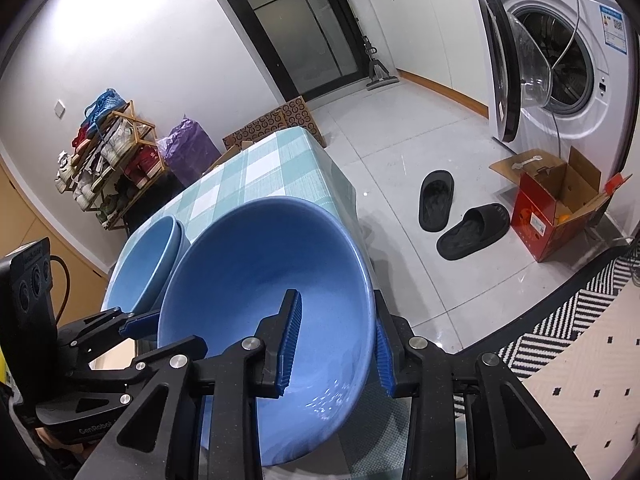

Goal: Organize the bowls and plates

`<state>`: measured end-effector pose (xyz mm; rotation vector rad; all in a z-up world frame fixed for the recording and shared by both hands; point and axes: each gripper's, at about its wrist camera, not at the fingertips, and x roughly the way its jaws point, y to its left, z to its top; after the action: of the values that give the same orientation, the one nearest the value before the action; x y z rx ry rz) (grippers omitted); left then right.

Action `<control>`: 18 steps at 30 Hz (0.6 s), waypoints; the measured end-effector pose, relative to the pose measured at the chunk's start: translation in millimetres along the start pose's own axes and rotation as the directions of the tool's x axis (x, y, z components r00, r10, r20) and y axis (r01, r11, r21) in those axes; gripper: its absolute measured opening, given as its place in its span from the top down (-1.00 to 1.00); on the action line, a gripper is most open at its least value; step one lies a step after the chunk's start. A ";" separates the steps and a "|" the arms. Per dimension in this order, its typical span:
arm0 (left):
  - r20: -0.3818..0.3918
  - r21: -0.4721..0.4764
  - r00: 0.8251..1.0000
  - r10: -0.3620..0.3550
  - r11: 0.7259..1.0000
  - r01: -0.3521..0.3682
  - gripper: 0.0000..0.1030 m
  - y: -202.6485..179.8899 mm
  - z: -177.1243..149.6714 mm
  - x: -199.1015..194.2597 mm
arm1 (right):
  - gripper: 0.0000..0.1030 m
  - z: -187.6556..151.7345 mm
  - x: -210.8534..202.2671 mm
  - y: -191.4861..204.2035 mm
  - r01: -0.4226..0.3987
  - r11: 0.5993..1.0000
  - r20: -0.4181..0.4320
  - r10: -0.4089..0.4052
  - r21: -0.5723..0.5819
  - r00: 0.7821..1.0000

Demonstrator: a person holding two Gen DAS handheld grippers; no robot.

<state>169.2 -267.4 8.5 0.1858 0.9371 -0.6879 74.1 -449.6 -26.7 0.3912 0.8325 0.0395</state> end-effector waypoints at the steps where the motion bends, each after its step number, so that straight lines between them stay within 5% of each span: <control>1: 0.003 0.001 1.000 0.000 1.000 0.000 0.09 -0.4 0.4 -1.0 | 0.32 0.3 -1.3 -0.4 -0.002 1.000 0.003 0.002 0.003 1.000; 18: 0.082 0.017 0.997 0.002 1.000 -0.003 0.09 0.0 18.0 -22.9 | 0.32 6.9 -32.0 5.9 -0.008 1.000 0.084 0.008 0.009 0.996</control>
<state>172.3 -264.5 37.2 0.1725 0.8527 -0.6960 58.1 -452.3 2.3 0.4024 0.7482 0.0264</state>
